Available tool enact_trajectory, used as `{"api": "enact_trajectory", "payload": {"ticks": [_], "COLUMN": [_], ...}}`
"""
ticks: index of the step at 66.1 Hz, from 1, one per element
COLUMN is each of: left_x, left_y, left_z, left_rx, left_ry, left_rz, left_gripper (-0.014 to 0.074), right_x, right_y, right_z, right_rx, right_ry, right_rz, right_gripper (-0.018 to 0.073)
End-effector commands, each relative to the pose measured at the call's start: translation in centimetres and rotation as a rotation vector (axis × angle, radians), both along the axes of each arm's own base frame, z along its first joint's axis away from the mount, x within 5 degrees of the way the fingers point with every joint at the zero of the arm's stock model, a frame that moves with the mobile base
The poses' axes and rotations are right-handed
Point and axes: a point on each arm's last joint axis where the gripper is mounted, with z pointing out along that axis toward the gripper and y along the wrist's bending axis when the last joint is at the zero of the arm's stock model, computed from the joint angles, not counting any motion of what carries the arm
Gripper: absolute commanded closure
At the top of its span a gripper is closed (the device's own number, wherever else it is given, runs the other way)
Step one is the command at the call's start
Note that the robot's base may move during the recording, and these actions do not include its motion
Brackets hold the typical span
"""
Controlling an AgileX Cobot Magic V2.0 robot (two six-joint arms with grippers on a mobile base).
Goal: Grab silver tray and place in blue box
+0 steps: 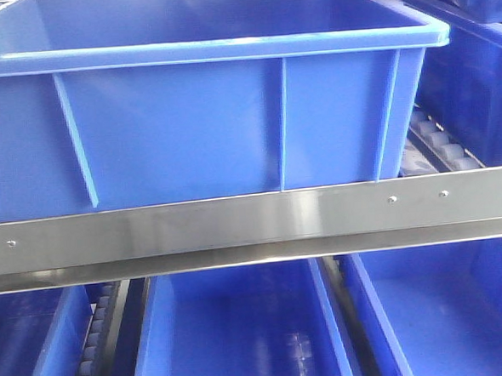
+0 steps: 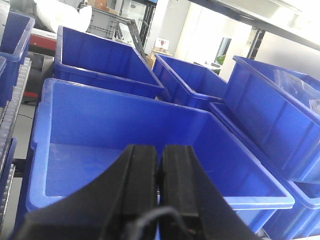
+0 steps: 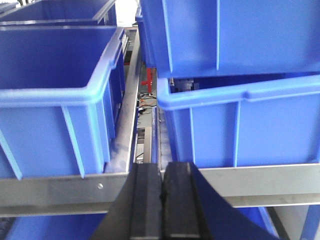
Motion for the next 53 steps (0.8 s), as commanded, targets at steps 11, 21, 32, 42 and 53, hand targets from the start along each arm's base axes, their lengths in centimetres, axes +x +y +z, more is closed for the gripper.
{"api": "enact_trajectory", "payload": {"ticks": [11,21,32,42,53], "left_x": [-0.4,-0.4,-0.4,-0.4,-0.4], "left_y": [0.1,0.1,0.1,0.1,0.1], "left_z": [1.7,1.7,1.7,1.7,1.7], "left_rx": [-0.034,-0.034,-0.034,-0.034,-0.034], "left_ry": [-0.107,-0.107,-0.107,-0.107,-0.107], "left_rz": [-0.003,-0.003,-0.003,-0.003,-0.003], "left_gripper": [0.0603,0.0603,0.0603,0.0603,0.0603], "right_x": [0.0,-0.1,-0.1,-0.1,-0.1], "right_y": [0.1,0.1,0.1,0.1,0.1], "right_z": [-0.8,-0.5,-0.5,-0.5,-0.5], "right_rx": [0.002,0.002,0.002,0.002,0.002], "right_ry": [-0.174,-0.196,-0.193,-0.191,-0.191], "right_rz": [0.004,0.004,0.004,0.004,0.004], "right_gripper": [0.0505,0.0505,0.0505,0.0505,0.0505]}}
